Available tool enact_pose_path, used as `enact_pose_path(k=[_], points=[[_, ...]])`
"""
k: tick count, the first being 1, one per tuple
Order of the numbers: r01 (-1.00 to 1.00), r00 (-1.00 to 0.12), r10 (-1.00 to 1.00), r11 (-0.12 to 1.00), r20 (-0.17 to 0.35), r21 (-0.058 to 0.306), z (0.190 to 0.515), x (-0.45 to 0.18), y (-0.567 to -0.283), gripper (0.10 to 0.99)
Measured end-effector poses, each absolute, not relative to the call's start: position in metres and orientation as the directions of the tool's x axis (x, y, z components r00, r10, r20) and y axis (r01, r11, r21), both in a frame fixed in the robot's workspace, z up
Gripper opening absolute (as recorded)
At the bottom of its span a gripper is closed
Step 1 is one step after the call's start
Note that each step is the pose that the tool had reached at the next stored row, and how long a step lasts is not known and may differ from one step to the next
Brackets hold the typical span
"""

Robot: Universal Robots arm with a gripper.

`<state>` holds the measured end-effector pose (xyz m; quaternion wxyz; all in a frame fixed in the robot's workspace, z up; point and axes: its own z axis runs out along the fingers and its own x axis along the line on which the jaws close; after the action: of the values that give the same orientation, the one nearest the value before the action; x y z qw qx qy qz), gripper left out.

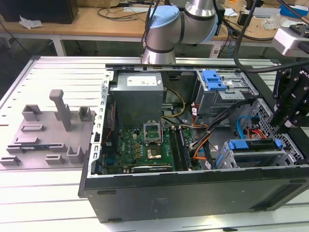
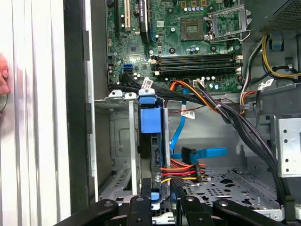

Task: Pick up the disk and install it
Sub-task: 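Insert the second disk wire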

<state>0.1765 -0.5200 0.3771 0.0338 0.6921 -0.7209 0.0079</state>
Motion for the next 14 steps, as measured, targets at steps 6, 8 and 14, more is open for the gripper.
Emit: enact_pose_path(k=[6, 8, 14], points=[[-0.999, -0.039, -0.993, 0.043, 0.112, 0.033, 0.376, 0.168, -0.486, 0.302], [-0.998, -0.04, -0.991, 0.044, 0.127, 0.033, 0.374, 0.157, -0.482, 0.302], [-0.999, -0.039, -0.984, 0.045, 0.175, 0.03, 0.373, 0.15, -0.479, 0.302]])
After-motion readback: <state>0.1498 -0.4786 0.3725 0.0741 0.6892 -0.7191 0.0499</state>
